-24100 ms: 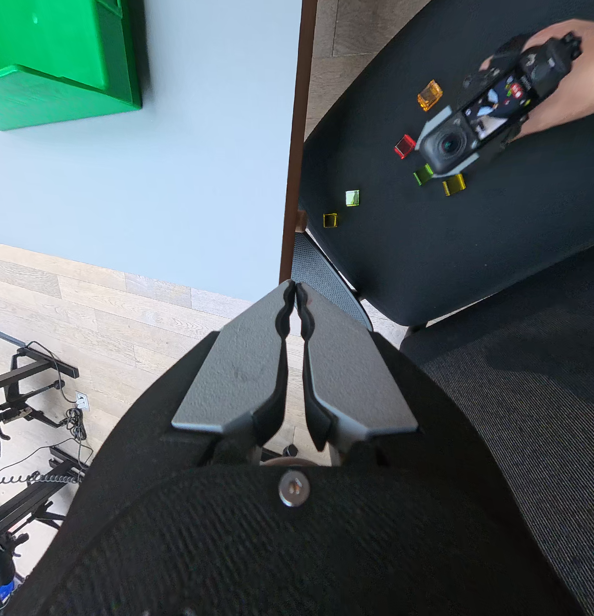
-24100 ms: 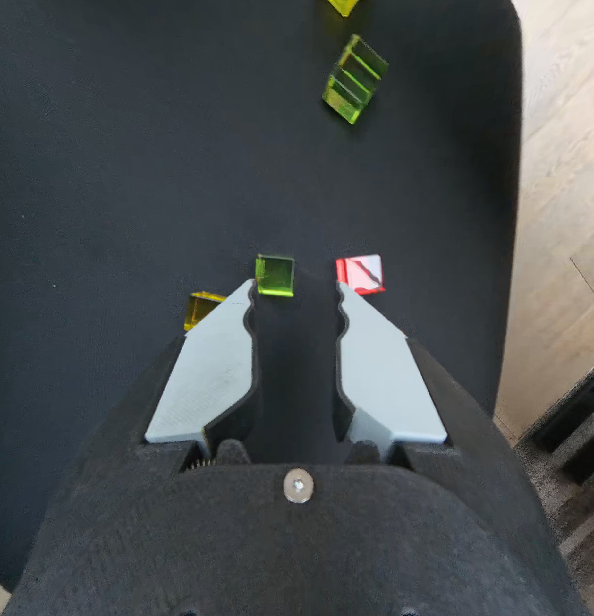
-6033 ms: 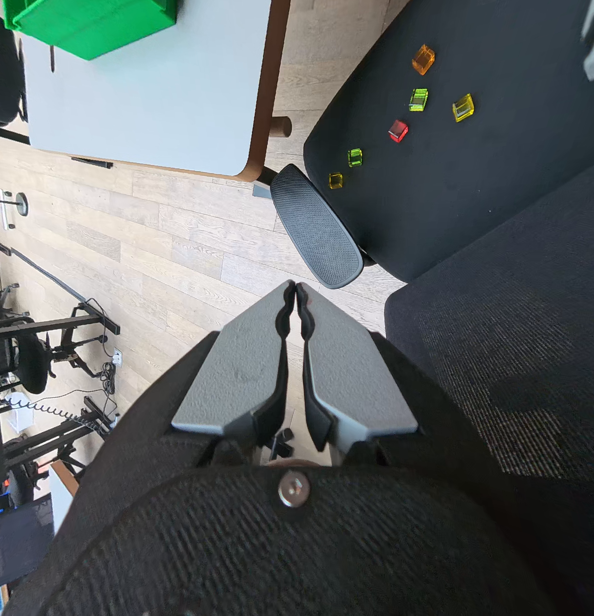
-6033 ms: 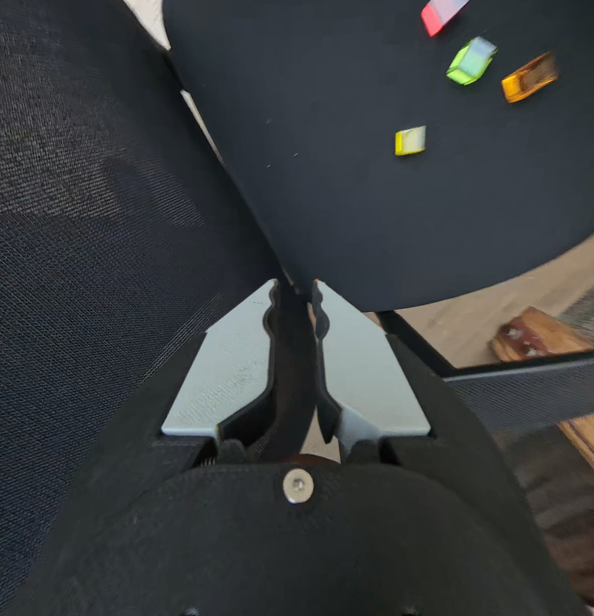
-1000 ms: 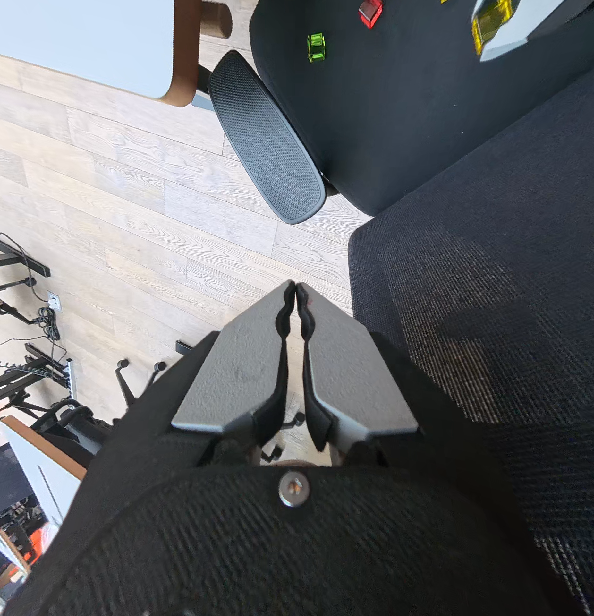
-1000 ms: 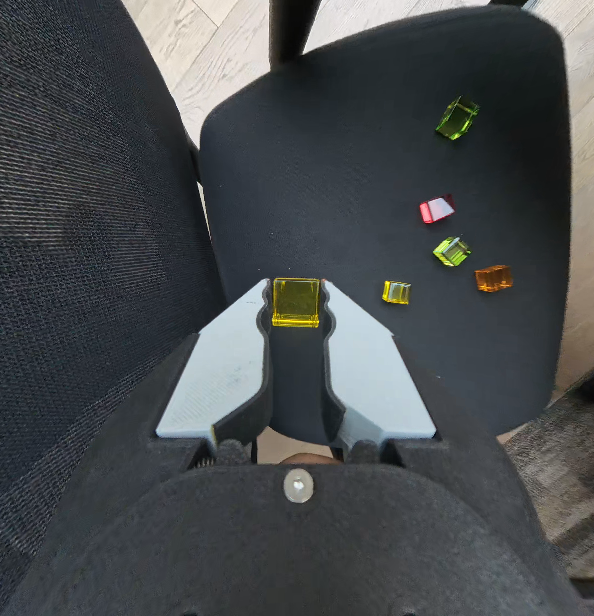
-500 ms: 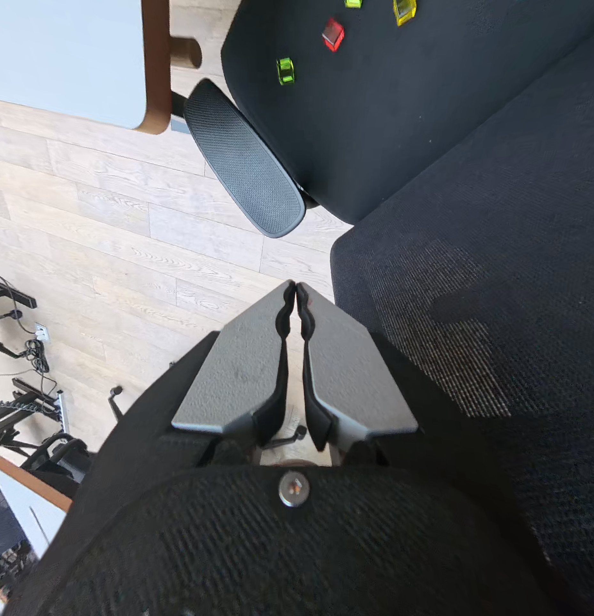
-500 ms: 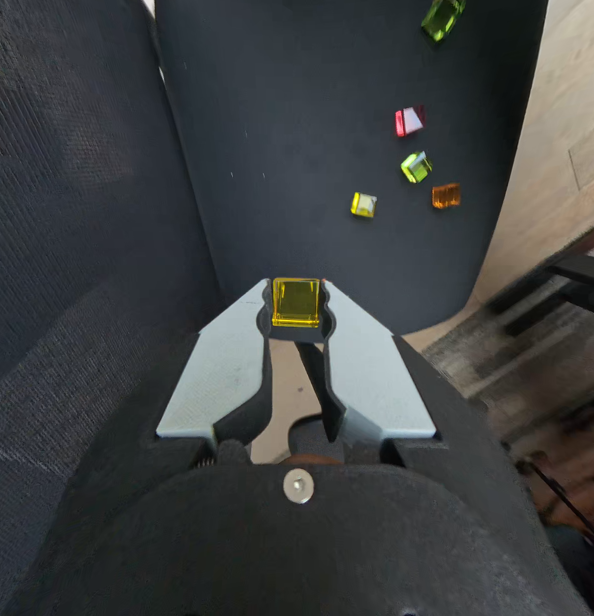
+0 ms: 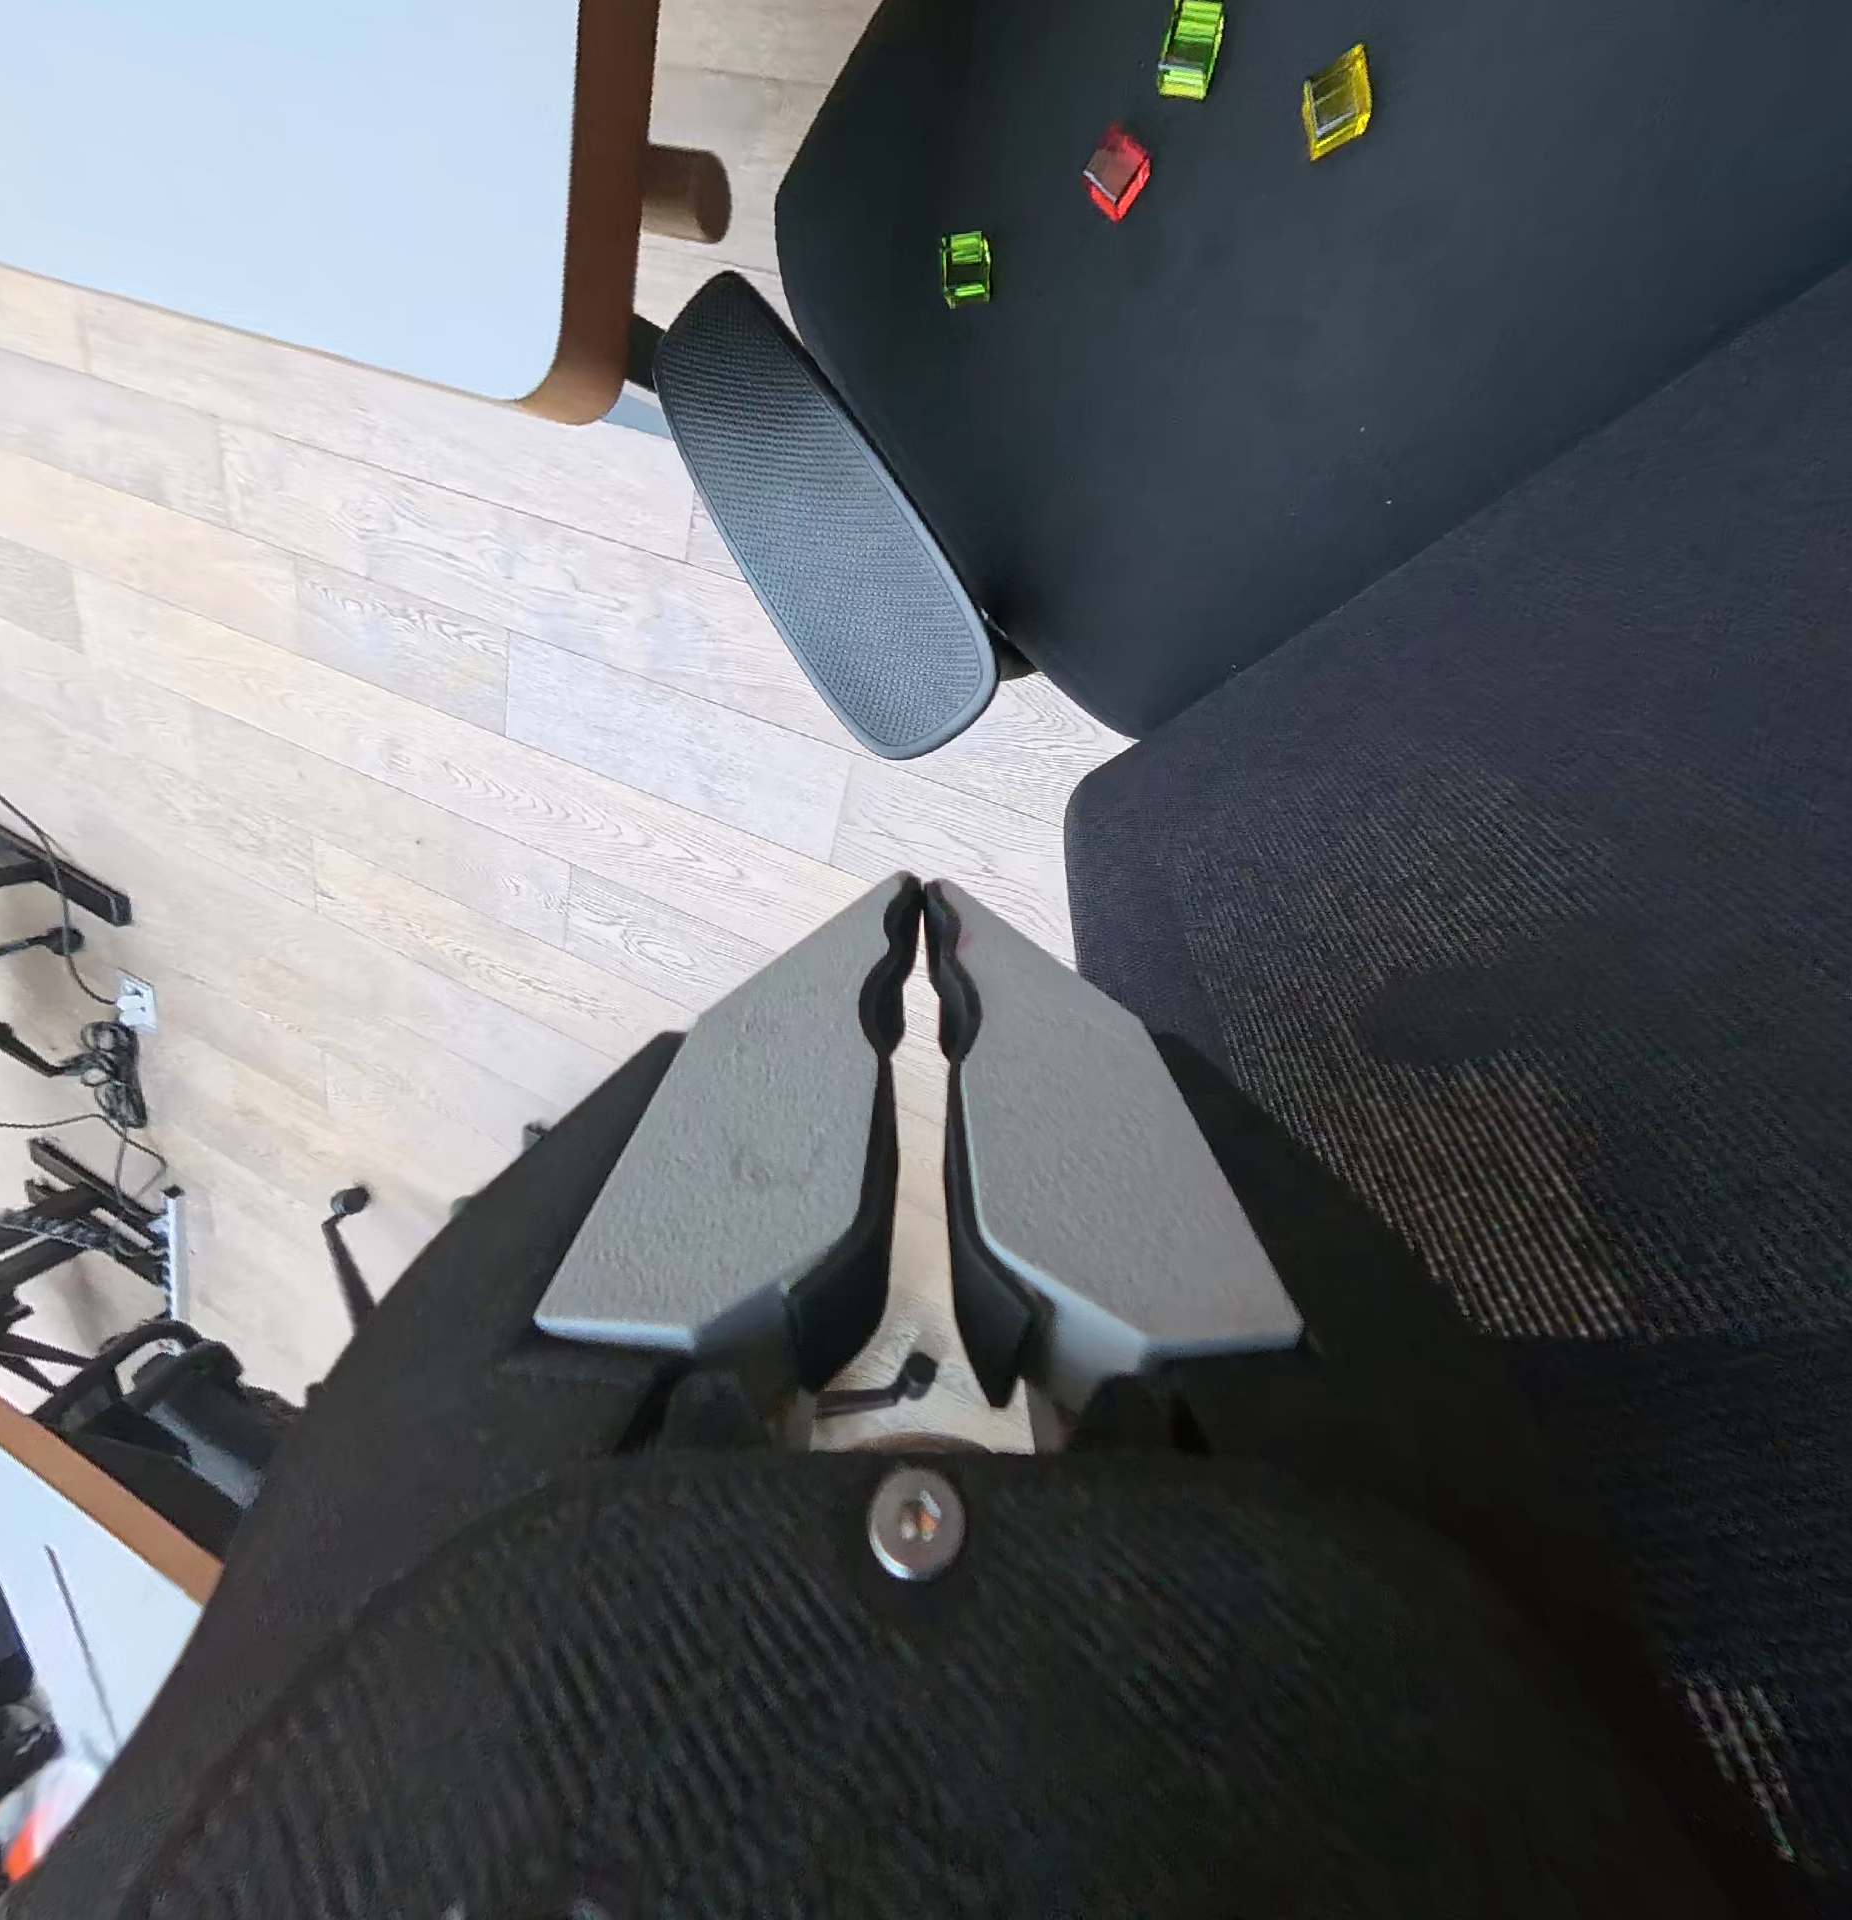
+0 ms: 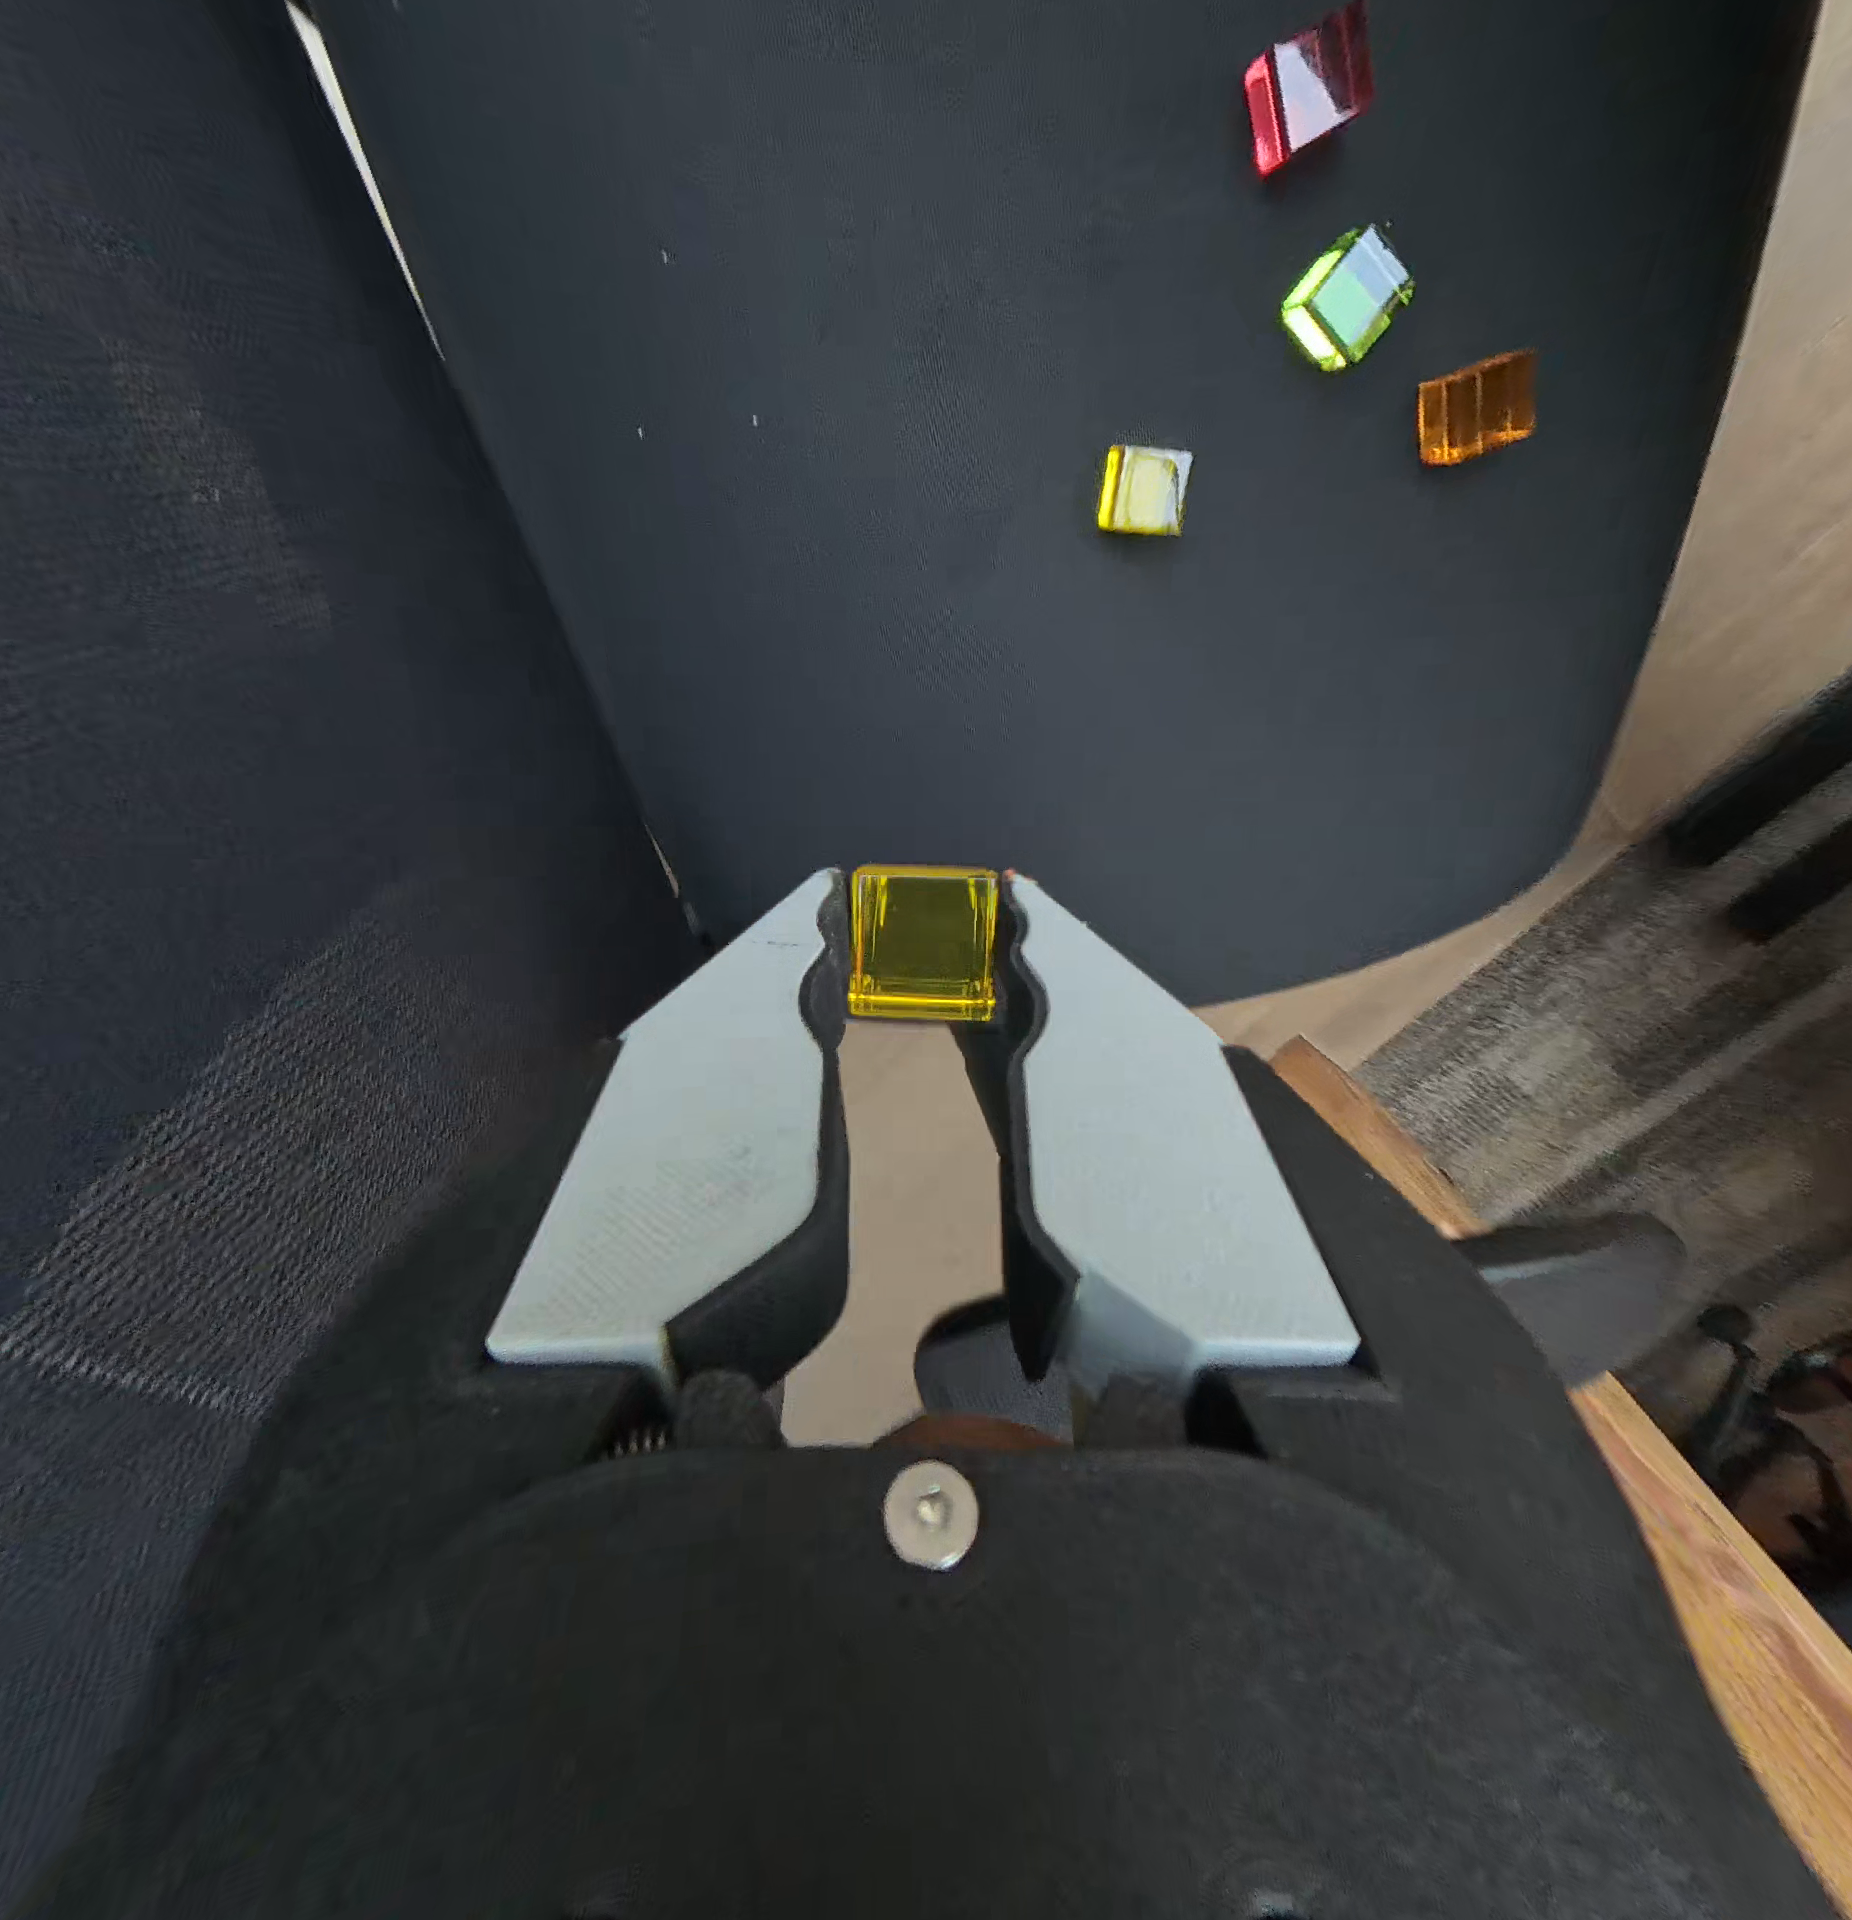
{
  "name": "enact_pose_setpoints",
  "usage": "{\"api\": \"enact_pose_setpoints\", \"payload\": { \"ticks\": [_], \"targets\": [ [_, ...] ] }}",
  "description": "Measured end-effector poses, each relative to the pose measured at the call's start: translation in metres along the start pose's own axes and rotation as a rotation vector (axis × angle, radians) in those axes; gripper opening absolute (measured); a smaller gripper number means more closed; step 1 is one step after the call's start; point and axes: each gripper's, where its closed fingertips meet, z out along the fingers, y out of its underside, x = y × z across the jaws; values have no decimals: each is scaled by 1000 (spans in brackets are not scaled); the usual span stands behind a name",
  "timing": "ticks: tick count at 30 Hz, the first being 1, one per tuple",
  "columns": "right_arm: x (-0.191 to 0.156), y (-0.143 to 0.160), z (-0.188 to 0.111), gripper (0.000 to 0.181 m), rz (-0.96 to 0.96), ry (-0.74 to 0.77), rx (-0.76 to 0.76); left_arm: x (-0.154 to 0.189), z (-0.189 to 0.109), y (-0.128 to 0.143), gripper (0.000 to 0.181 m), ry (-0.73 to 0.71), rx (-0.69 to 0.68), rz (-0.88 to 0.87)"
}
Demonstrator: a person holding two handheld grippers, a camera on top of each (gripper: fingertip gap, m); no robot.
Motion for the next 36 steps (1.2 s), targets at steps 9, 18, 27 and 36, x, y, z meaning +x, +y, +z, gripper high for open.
{"api": "enact_pose_setpoints", "payload": {
  "ticks": [9, 18, 27, 36],
  "targets": [
    [3, -43, 57, 25, 128, -101, 222, -3, 6, 15, 0, -20, -94, 4],
    [45, -43, 96, 25, 412, -162, 381, -6, 9, 28, 0, -22, -158, -39],
    [82, -91, 125, 25, 540, -179, 566, 2, 12, 32, 0, 20, -179, -71],
    [118, -164, 156, 25, 239, 15, 643, -3, 10, 25, 0, -20, -146, -83]
  ]
}}
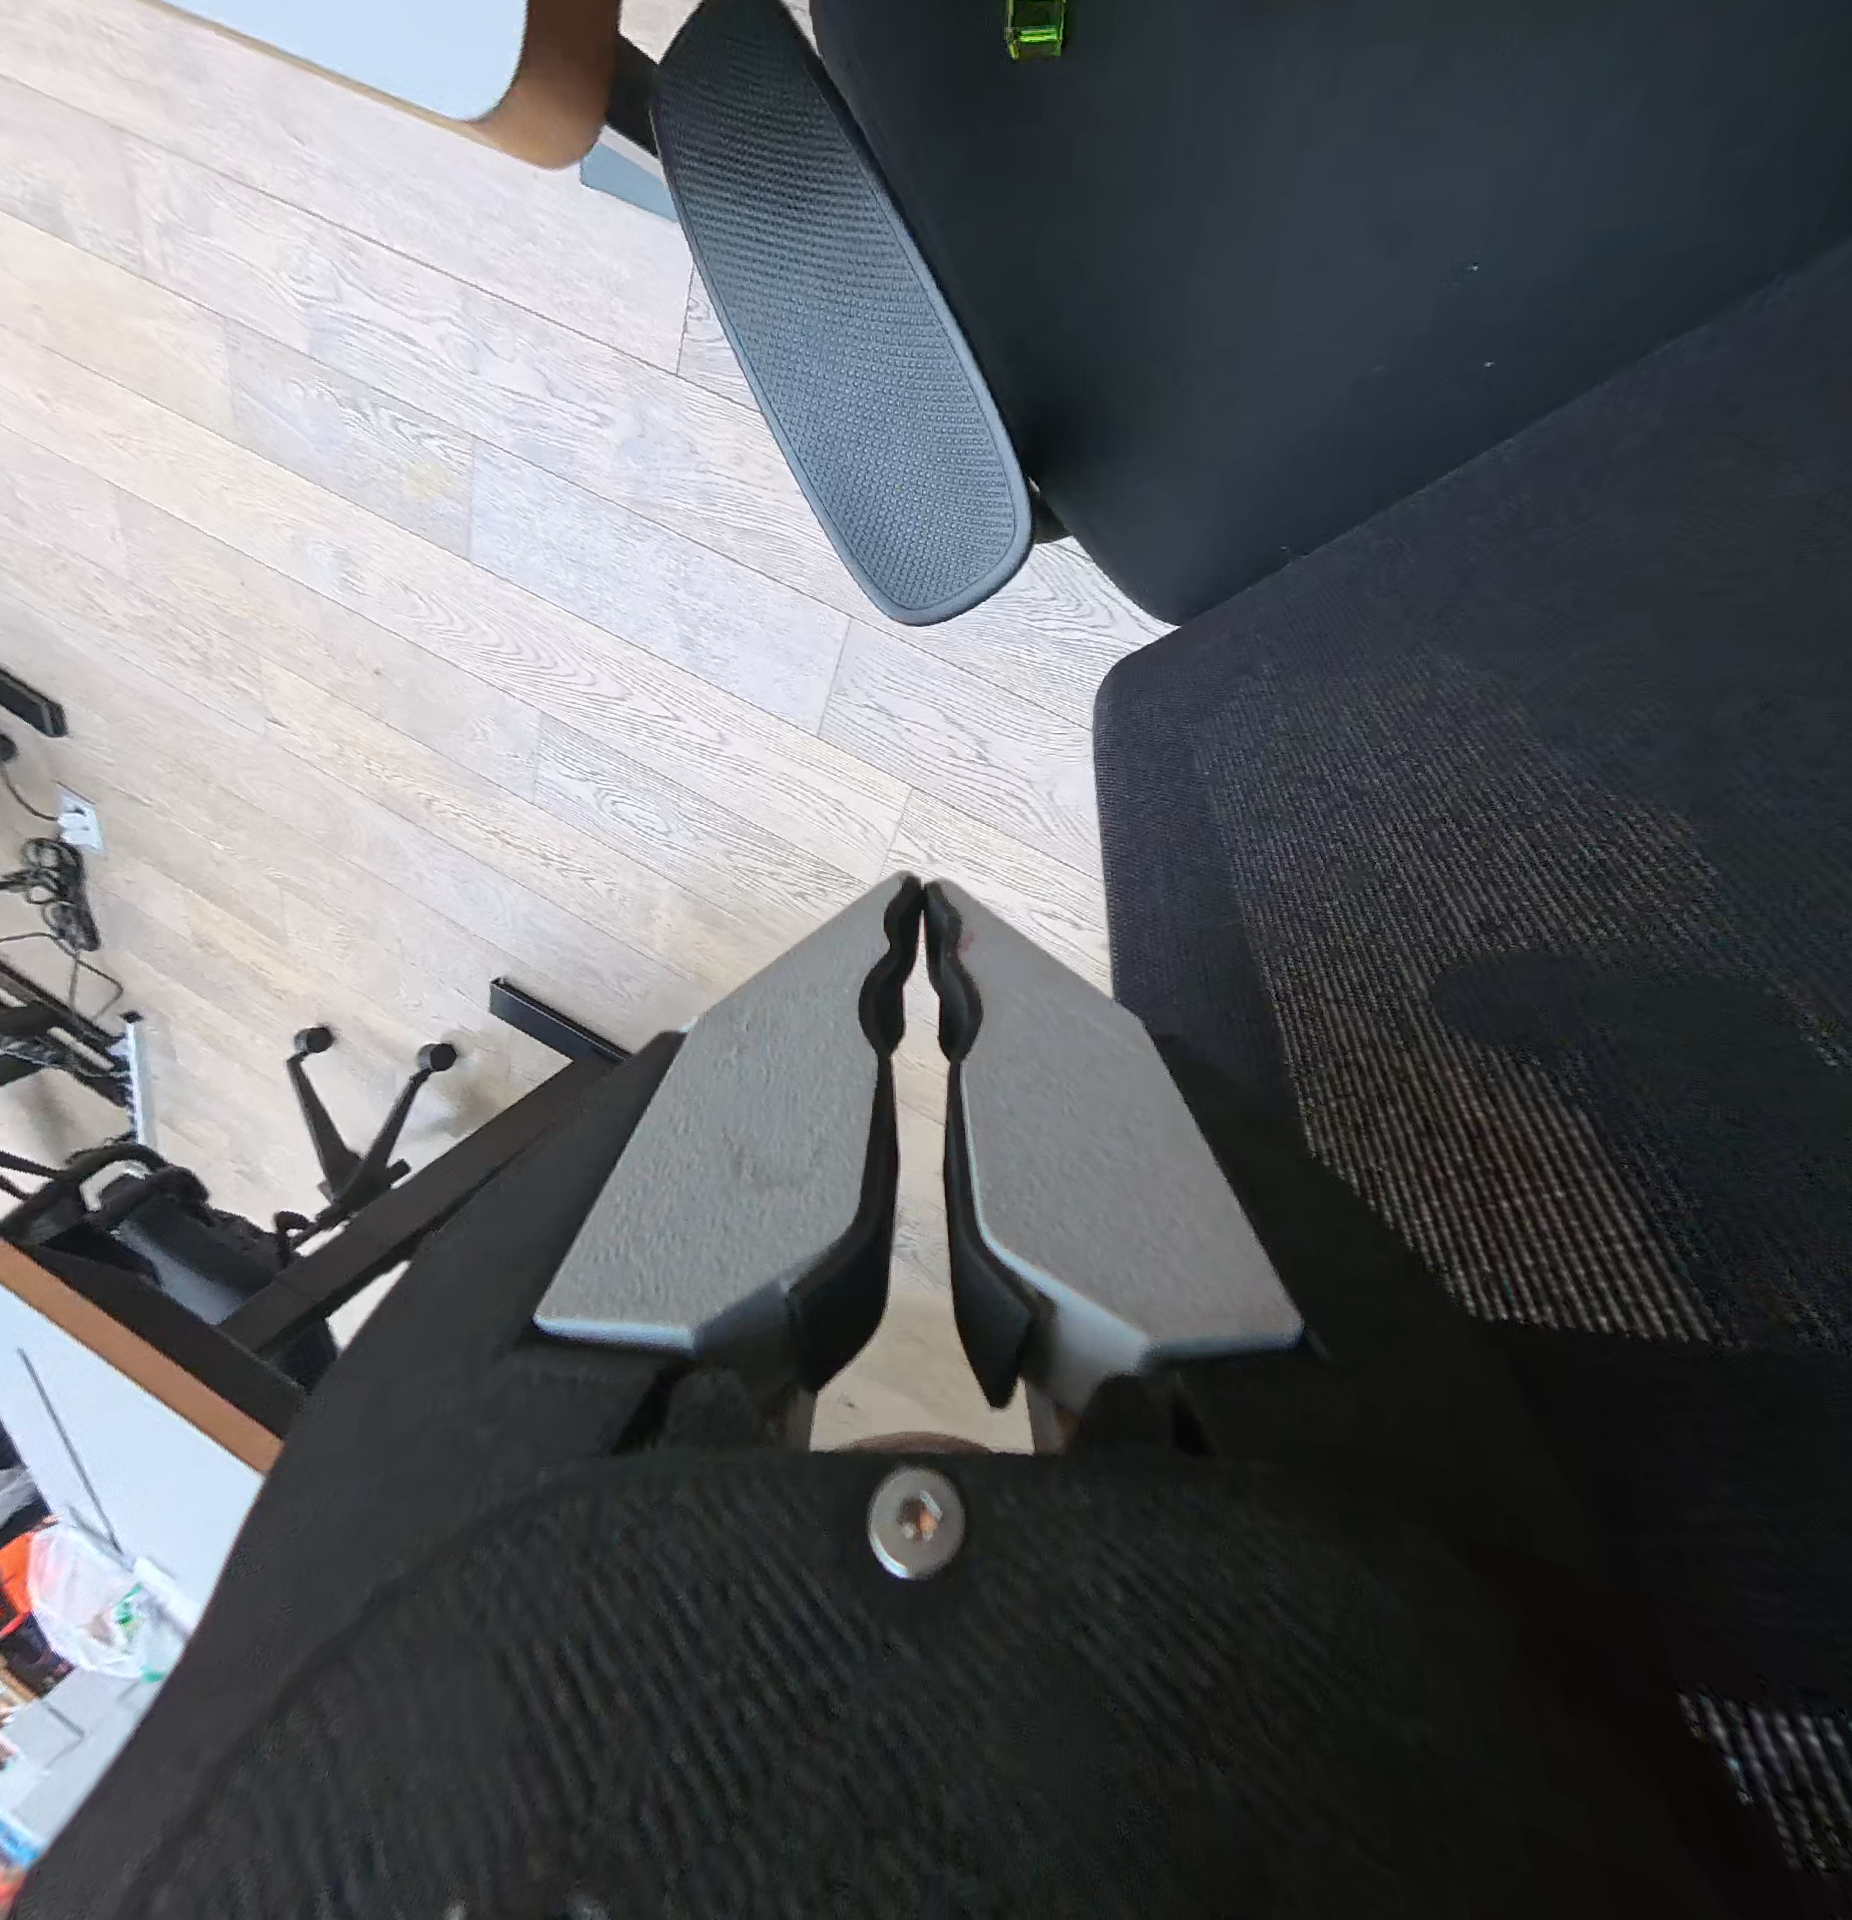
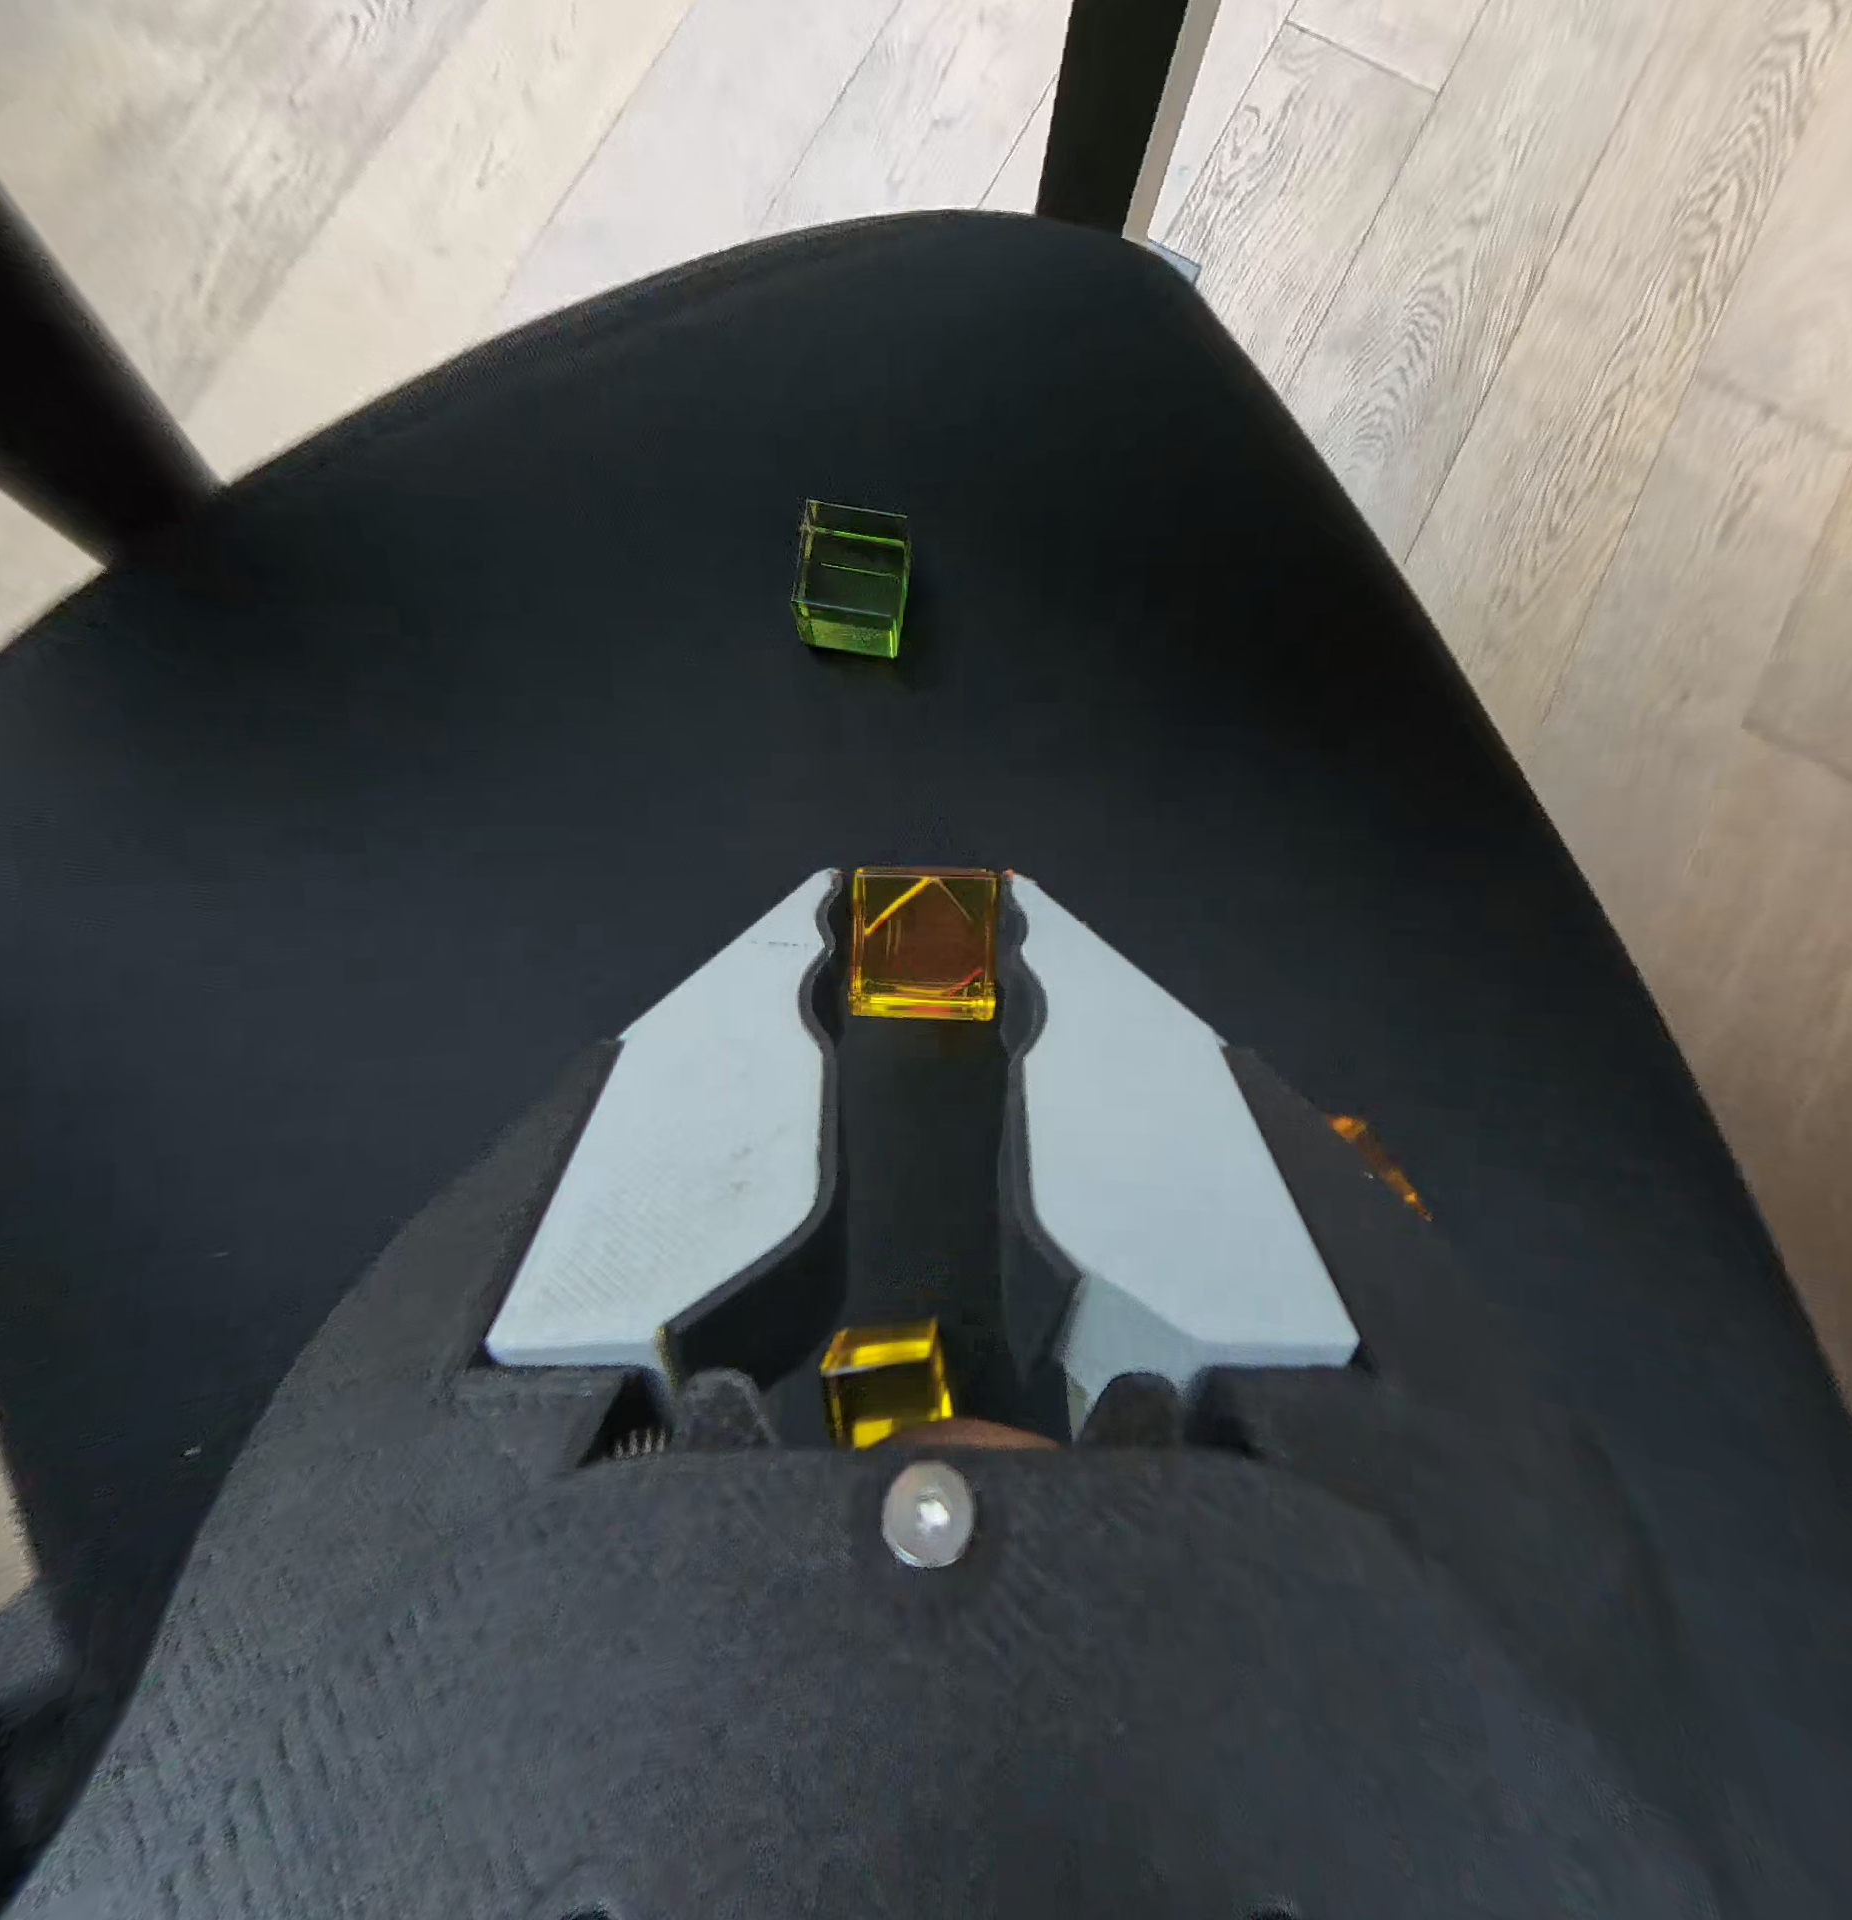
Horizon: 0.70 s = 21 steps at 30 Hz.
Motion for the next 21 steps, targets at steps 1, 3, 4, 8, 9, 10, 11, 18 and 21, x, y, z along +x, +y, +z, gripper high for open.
{"api": "enact_pose_setpoints", "payload": {
  "ticks": [1, 3, 4, 8, 9, 10, 11, 18, 21],
  "targets": [
    [2, 0, 5, 25, -28, 8, -2, 0, 0, -1, 0, 12, 5, -22],
    [3, 1, 13, 25, -66, 8, 10, -1, 0, -3, 0, 33, 21, -70],
    [3, 4, 17, 25, -76, 1, 4, -1, -1, -5, 0, 44, 30, -88],
    [7, 23, 25, 26, -95, -4, -23, -4, -2, -12, 0, 40, 53, -114],
    [7, 24, 24, 25, -106, 1, -23, -4, -2, -14, 0, 45, 59, -124],
    [8, 25, 24, 25, -117, 6, -27, -3, -3, -16, 0, 51, 65, -134],
    [9, 25, 23, 25, -124, 8, -31, -3, -3, -16, 0, 58, 65, -142],
    [14, 32, 26, 37, -146, -1, -62, 1, -3, -25, 0, 61, 73, -142],
    [17, 45, 32, 33, -166, -3, -115, 2, -3, -28, 0, 59, 73, -143]
  ]
}}
